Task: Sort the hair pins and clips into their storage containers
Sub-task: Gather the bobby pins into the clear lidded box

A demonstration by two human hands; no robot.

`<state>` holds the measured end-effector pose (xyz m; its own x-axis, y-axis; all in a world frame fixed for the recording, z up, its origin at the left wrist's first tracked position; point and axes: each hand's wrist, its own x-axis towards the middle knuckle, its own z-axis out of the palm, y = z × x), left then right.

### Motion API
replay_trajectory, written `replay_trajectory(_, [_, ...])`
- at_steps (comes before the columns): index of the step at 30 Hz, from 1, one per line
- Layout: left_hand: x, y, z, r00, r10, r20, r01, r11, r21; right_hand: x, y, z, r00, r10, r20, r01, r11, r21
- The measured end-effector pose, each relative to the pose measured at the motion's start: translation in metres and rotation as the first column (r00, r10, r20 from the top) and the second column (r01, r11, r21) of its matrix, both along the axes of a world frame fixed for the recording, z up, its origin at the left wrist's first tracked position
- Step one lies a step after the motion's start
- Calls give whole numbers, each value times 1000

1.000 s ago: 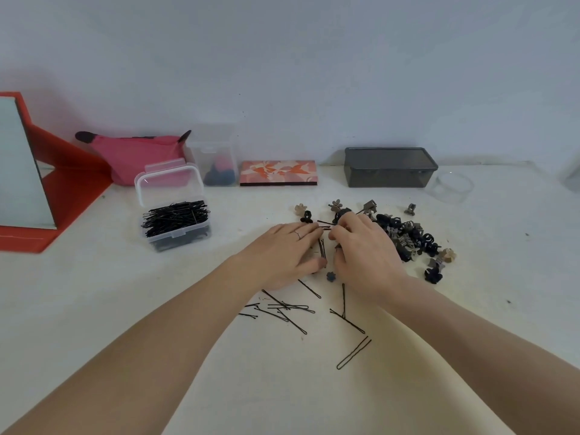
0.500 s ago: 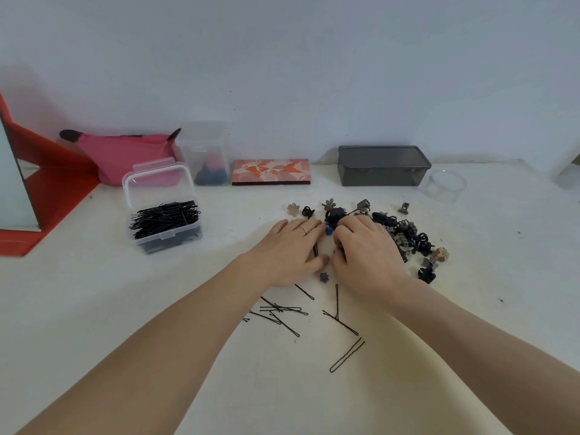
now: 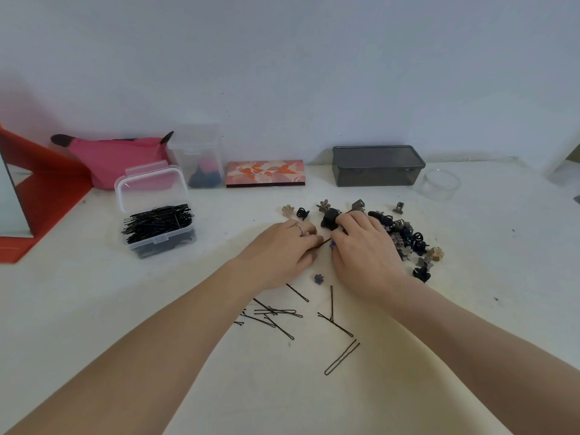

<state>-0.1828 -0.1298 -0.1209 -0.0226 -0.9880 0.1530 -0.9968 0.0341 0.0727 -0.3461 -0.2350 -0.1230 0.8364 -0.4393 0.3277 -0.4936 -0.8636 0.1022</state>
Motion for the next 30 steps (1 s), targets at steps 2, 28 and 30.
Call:
replay_trajectory(2, [3,-1,-2,996,-52,71,56,997,-51,-2,-3,1,1000,-11,11,11,1000,19])
replay_trajectory(28, [7,6,3,988,8,152,3,997,-74,38,-71,48,968,-73,-242,161,916,368])
replay_trajectory(30, [8,4,4,985,15,175,-7,999,-43,43,-75,49,964,-102,-245,193,903,383])
